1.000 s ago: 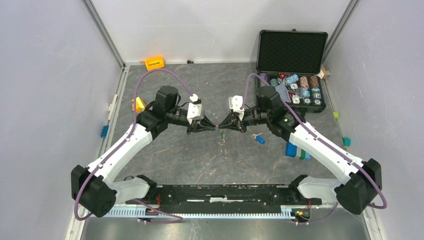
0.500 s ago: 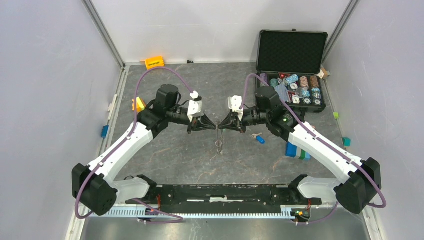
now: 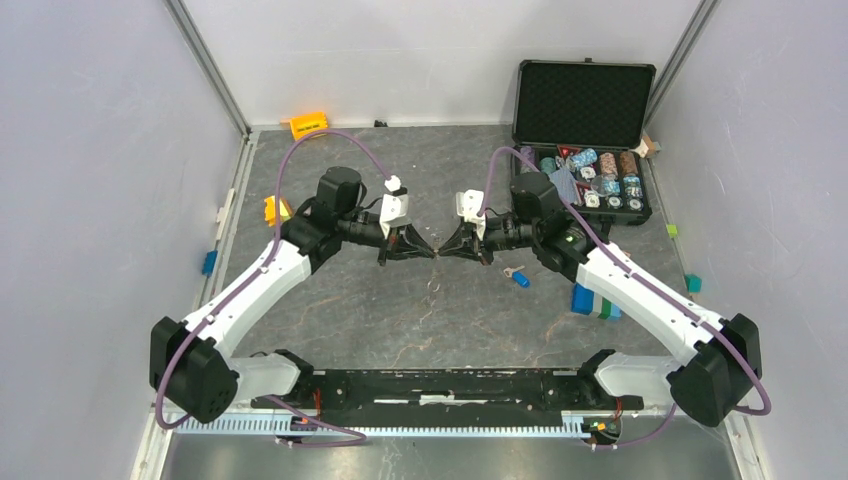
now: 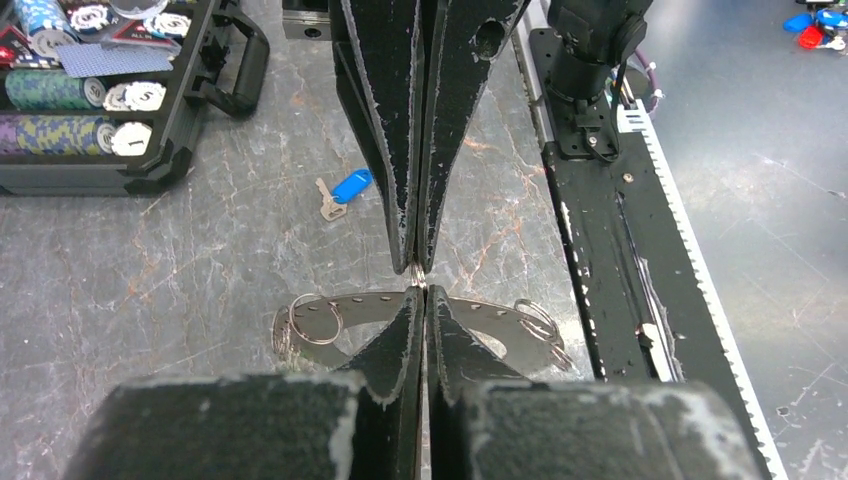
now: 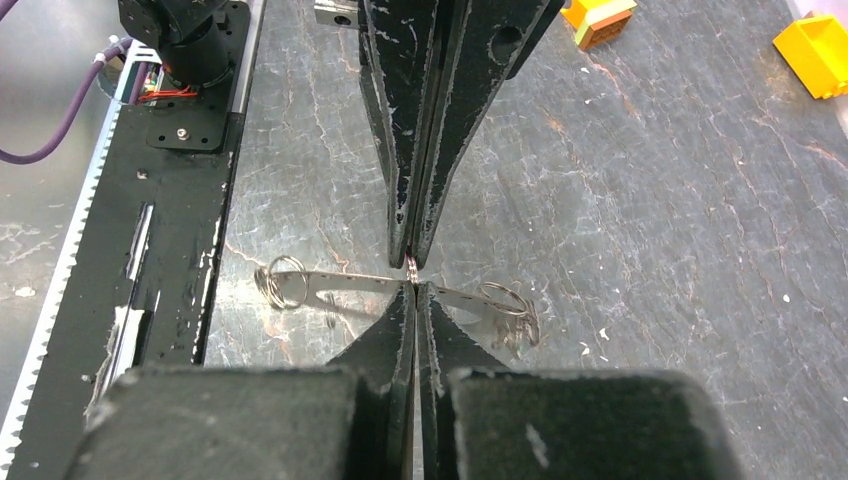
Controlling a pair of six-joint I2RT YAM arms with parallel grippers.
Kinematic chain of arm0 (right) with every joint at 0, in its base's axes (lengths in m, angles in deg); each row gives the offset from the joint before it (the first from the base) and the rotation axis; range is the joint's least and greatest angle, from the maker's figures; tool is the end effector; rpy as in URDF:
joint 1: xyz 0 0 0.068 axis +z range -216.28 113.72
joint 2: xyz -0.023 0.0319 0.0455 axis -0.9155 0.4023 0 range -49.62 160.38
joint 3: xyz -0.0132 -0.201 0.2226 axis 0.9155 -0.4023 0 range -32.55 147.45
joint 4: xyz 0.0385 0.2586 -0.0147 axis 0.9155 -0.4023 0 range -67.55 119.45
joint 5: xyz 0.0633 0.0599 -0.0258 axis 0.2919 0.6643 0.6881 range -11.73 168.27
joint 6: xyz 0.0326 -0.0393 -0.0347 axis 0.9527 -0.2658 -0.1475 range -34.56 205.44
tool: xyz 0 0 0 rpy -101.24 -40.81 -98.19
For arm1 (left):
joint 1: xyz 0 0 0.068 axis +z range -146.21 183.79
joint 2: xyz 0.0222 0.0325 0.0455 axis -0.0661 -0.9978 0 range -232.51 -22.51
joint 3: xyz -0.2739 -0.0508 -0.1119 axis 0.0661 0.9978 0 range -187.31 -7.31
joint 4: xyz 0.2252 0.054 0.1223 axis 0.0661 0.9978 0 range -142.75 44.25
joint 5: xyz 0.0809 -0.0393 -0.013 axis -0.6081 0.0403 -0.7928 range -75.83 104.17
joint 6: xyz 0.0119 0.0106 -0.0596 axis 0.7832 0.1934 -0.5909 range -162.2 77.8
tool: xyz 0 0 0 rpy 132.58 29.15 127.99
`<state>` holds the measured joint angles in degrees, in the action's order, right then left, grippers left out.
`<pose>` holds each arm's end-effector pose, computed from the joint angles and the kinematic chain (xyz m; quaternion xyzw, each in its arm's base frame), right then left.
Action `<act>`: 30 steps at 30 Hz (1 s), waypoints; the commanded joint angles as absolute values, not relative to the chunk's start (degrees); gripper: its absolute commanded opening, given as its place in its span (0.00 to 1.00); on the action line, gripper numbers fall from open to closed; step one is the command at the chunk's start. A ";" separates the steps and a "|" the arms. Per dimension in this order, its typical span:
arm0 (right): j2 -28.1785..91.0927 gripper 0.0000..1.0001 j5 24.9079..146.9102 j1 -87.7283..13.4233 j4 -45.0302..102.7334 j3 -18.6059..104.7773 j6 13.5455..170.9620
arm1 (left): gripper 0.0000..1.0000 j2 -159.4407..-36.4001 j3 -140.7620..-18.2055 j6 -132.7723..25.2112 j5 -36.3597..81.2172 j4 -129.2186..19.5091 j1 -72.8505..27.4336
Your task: Put the keys on the keyring
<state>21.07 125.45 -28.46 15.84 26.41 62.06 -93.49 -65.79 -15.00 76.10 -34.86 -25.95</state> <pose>0.1934 0.1934 0.3529 -0.5784 0.5576 0.3971 0.4437 0.2054 -0.1647 0.3468 0.5795 0.5322 -0.4558 0.4162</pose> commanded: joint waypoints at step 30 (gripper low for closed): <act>17.65 0.35 136.04 -30.33 22.47 19.80 62.37 | 0.02 -90.21 -42.66 -46.16 85.95 -99.11 -24.16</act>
<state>17.53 133.53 -30.10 19.56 20.03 62.04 -90.61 -42.95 -41.40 84.84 -90.03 -24.28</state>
